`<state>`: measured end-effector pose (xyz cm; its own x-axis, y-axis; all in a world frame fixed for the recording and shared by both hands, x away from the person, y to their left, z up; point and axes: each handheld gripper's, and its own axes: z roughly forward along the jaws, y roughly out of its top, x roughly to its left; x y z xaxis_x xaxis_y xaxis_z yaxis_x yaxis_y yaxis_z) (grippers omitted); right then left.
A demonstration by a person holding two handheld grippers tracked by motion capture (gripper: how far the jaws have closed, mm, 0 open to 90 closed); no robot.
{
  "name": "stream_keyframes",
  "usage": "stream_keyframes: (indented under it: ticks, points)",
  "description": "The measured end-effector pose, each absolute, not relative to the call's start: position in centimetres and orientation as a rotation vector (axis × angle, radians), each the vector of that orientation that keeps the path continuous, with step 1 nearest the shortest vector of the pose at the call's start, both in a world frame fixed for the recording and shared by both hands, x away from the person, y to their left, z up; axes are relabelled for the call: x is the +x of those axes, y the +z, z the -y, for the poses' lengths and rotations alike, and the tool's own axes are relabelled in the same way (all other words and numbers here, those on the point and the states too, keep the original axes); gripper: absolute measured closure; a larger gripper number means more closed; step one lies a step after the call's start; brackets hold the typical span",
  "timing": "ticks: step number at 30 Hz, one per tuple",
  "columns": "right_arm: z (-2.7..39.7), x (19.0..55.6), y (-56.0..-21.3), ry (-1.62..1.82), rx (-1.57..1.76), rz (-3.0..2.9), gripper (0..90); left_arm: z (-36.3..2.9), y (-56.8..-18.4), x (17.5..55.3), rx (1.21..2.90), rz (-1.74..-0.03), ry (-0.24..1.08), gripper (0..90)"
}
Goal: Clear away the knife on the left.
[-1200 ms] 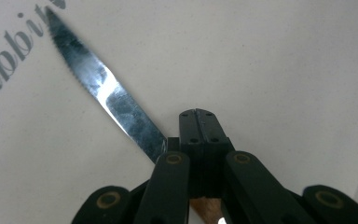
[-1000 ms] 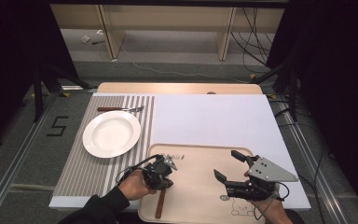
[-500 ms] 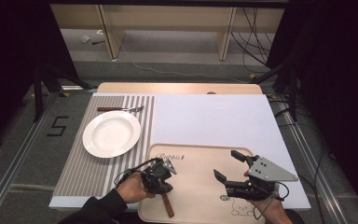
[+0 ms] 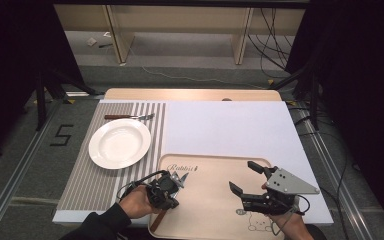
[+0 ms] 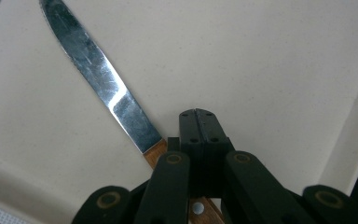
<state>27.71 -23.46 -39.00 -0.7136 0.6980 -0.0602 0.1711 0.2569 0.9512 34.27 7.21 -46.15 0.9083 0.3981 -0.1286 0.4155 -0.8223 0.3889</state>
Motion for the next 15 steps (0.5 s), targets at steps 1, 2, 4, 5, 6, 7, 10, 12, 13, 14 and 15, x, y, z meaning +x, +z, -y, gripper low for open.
stream_keyframes:
  ticks: [1,2,4,5,6,7,10,12,13,14,15]
  points:
    - [23.5,27.7,-39.0,1.466,0.786,-2.057,20.4,-7.3,-46.1,34.2,2.652,-0.625,-0.062,89.6]
    - [23.5,27.7,-39.0,1.466,0.786,-2.057,20.4,-7.4,-46.1,34.4,2.659,-0.592,-0.048,89.6]
    - [23.5,27.7,-39.0,1.465,0.785,-2.059,20.4,-7.6,-46.1,34.4,2.656,-0.621,-0.041,89.6]
    - [23.5,27.7,-39.0,1.465,0.785,-2.059,20.4,-7.8,-46.1,34.5,2.664,-0.606,-0.034,89.6]
    - [23.5,27.7,-39.0,1.466,0.785,-2.058,20.4,-8.0,-46.1,34.4,2.658,-0.630,-0.040,89.6]
    - [23.5,27.7,-39.0,1.465,0.784,-2.059,20.4,-8.1,-46.1,34.5,2.659,-0.622,-0.031,89.6]
    - [23.5,27.7,-39.0,1.465,0.785,-2.059,20.4,-8.5,-46.1,34.5,2.660,-0.648,-0.027,89.6]
    - [23.5,27.7,-39.0,1.467,0.783,-2.059,20.4,-8.8,-46.1,34.7,2.663,-0.641,-0.021,89.6]
    - [23.5,27.7,-39.0,1.467,0.784,-2.058,20.4,-8.9,-46.1,34.6,2.661,-0.663,-0.021,89.6]
    - [23.5,27.7,-39.0,1.466,0.784,-2.059,20.4,-9.0,-46.1,34.8,2.664,-0.649,-0.012,89.6]
    - [23.5,27.7,-39.0,1.465,0.783,-2.060,20.4,-9.2,-46.1,34.8,2.667,-0.657,-0.012,89.6]
